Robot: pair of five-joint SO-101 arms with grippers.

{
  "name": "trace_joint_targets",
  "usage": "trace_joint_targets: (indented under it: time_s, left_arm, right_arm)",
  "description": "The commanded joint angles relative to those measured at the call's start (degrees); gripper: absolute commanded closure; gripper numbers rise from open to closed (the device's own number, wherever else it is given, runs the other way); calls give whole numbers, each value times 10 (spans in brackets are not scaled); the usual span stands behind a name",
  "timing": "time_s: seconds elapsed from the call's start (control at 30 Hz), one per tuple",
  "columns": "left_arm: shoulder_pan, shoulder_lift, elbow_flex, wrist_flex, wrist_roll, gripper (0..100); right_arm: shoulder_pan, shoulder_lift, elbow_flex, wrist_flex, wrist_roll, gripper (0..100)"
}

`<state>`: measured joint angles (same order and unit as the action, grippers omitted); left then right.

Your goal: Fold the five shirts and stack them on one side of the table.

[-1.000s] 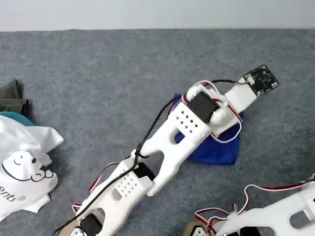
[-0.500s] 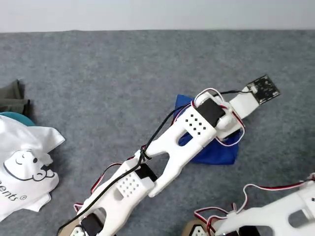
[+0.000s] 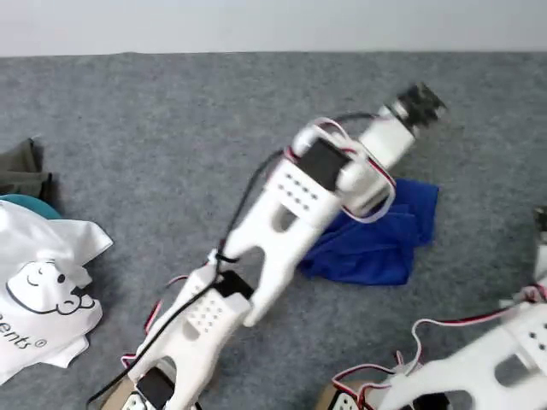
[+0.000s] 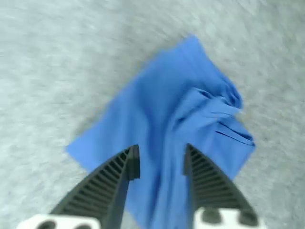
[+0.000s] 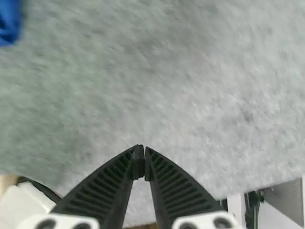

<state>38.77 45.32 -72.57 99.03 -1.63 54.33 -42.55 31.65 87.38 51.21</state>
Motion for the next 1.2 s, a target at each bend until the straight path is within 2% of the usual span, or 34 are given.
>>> trace_joint_targets:
  time_s: [0.0,0.1,0.27,0.37,0.47,0.7,0.9,1.07,1.17]
  left_arm:
    - [-38,-98,49,17,-11,942]
    - [-59,-170,160,17,-51,995]
    - [-112,-316,359,16,-65,994]
    - [-161,-403,462,16,-65,994]
    - [-219,-484,550,16,-65,994]
    - [-338,-635,708,15,-65,994]
    - [-421,-724,798,15,-65,994]
    - [-465,-767,844,15,-66,994]
    - [-473,-782,858,15,-66,994]
  right_arm:
    - [-73,-7,-6,6,-76,988]
    - [-167,-7,-7,6,-126,988]
    - [-327,-7,-6,-33,-229,983]
    - [-407,-7,-4,-88,-291,983]
    - [-463,5,0,-155,-306,983]
    - [-525,155,0,-300,-346,983]
    - [-567,249,-1,-402,-350,983]
    - [-571,305,-1,-457,-350,984]
    - [-569,351,-1,-443,-349,987]
